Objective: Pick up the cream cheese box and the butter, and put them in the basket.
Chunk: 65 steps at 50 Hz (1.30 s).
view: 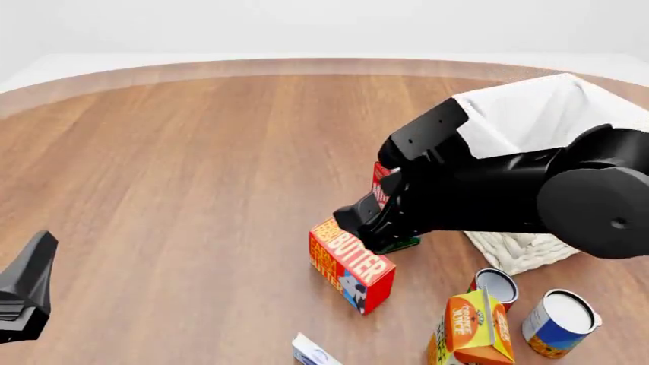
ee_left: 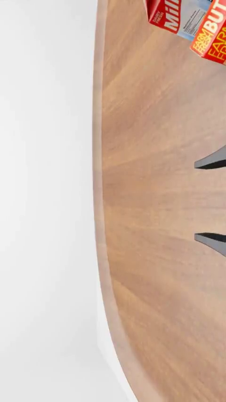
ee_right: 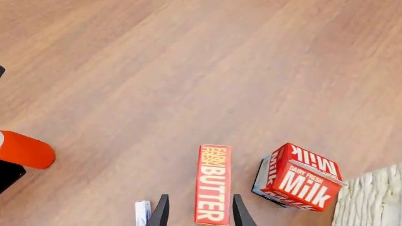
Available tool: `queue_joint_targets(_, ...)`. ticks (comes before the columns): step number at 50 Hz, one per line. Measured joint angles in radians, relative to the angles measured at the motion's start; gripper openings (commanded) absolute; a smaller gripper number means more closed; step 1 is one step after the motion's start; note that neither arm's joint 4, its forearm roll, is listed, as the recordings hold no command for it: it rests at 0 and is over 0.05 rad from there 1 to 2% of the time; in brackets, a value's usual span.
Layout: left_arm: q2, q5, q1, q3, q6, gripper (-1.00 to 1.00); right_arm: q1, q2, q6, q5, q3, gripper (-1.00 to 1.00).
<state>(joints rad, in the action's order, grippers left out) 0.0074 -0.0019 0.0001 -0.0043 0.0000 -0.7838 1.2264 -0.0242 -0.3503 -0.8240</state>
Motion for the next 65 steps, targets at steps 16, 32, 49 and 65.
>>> queue_joint_targets(16,0.0,0.0,0.0,0.0,0.0,1.0,0.012,0.052,-0.027,0.029,0.019,1.0)
queue_joint_targets(32,0.0,0.0,0.0,0.0,0.0,1.0,0.034,0.083,-0.026,0.057,0.048,1.0)
queue_joint_targets(49,0.0,0.0,0.0,0.0,0.0,1.0,0.057,0.163,-0.025,0.116,0.072,1.0)
queue_joint_targets(65,0.0,0.0,0.0,0.0,0.0,1.0,0.066,0.23,-0.029,0.172,0.092,1.0)
